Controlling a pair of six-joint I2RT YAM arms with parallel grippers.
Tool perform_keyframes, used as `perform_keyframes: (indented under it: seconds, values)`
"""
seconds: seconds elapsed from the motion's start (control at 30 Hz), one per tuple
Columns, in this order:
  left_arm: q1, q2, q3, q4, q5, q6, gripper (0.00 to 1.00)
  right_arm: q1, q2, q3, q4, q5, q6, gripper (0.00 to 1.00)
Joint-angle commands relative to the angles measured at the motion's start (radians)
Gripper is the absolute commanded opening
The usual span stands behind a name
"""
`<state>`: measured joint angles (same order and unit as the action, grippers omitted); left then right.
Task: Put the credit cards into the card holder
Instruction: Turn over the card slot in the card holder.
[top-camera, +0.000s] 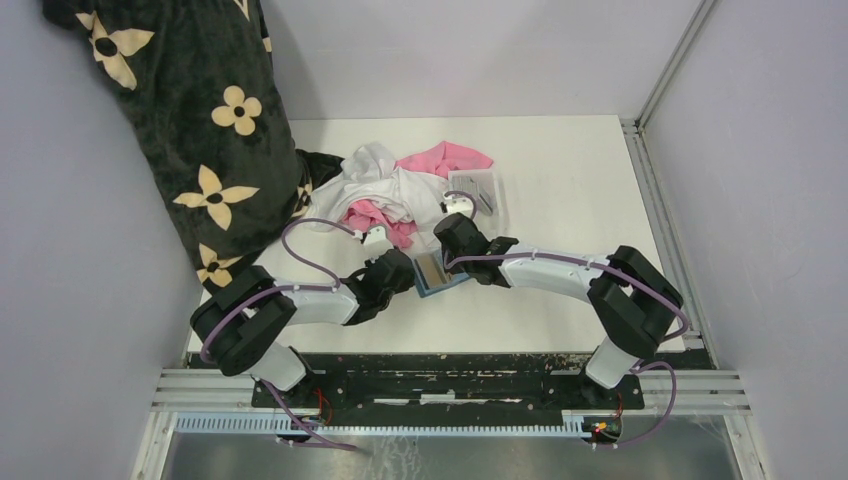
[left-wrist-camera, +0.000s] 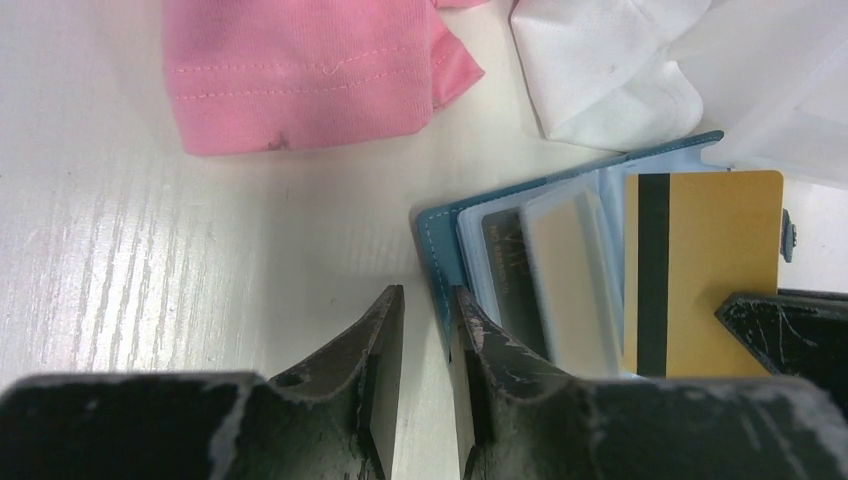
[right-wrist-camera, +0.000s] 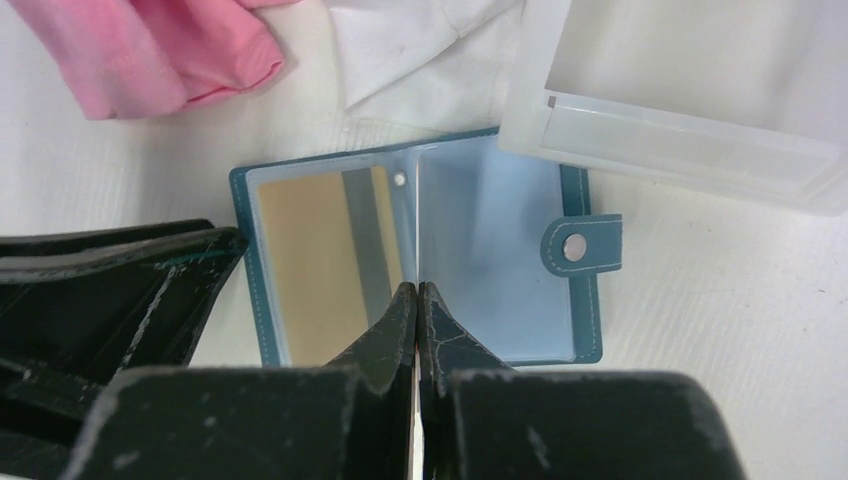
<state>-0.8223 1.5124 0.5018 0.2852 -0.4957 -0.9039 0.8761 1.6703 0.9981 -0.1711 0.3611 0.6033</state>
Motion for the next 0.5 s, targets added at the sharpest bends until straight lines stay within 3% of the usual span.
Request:
perform_keyframes:
  seconds: [0.0, 0.47]
  values:
    - [-0.001, 0.05, -0.009, -0.037, 0.011, -0.035, 0.31, -0.003, -0.063, -0.003, 0.021, -0.05, -0.041, 0.01]
    - [0.0, 0.13, 0.0, -0.006, 0.037, -0.046, 0.2, -0.038, -0.082, 0.014, 0.023, -0.118, -0.072, 0.01]
